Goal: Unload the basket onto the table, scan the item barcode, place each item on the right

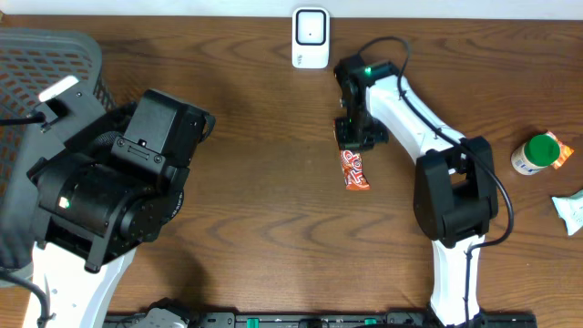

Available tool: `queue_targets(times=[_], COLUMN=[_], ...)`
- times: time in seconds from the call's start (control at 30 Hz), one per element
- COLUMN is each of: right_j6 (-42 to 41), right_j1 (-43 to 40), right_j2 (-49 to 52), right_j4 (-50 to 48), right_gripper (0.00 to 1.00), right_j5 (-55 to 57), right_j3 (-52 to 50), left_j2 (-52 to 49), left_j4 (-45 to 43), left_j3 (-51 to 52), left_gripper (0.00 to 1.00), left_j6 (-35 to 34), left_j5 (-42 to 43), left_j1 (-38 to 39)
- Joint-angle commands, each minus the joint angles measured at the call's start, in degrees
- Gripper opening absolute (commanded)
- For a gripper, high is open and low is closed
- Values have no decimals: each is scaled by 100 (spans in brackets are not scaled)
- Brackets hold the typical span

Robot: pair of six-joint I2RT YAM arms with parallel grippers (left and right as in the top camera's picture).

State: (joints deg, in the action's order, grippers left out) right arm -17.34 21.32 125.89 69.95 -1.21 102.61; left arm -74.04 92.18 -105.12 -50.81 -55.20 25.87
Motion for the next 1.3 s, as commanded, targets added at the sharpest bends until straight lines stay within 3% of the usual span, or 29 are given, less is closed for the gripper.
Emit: queue_targets(times=[0.0, 0.03, 0.13, 0.37, 0.4, 0.43, 0.47, 0.5, 0.9, 1.2, 1.27], right_j6=[72, 72, 72, 63, 66, 66, 66, 66, -380, 79, 275], right_j1=[-28, -20, 66, 800, 953, 1078, 1217, 1311, 1753, 1886, 1893], right_j2=[-306, -345, -352, -352, -352, -352, -352, -352, -352, -350, -339], right_j4=[238, 332, 651, 1062, 1080, 1064, 1012, 968, 442, -363, -623], right_gripper=[25, 27, 17, 36, 53, 85, 95, 97, 96, 97, 93], right_j5=[-79, -79, 87, 1150, 1318, 1443, 1569, 1650, 2841, 3143, 3180], right_j3=[339, 339, 330, 234, 232, 214, 166, 120, -1213, -2024, -2129], left_j2=[-7, -4, -7, -7, -7, -4, -7, -7, -7, -7, -7], left_j4=[186, 186, 186, 186, 186, 186, 186, 186, 186, 186, 186], left_j3=[-48, -48, -48, -48, -48, -48, -48, -48, -48, -48, -48], left_gripper=[98, 98, 98, 98, 98, 98, 98, 98, 98, 98, 98], left_j6=[-50, -50, -50, -50, -50, -50, -50, -50, -50, -50, -50], left_j5=[-28, -28, -28, -28, -28, -28, -28, -28, -26, -28, -28], left_j1=[-35, -35, -35, -35, -35, -35, -35, -35, -35, -35, -35])
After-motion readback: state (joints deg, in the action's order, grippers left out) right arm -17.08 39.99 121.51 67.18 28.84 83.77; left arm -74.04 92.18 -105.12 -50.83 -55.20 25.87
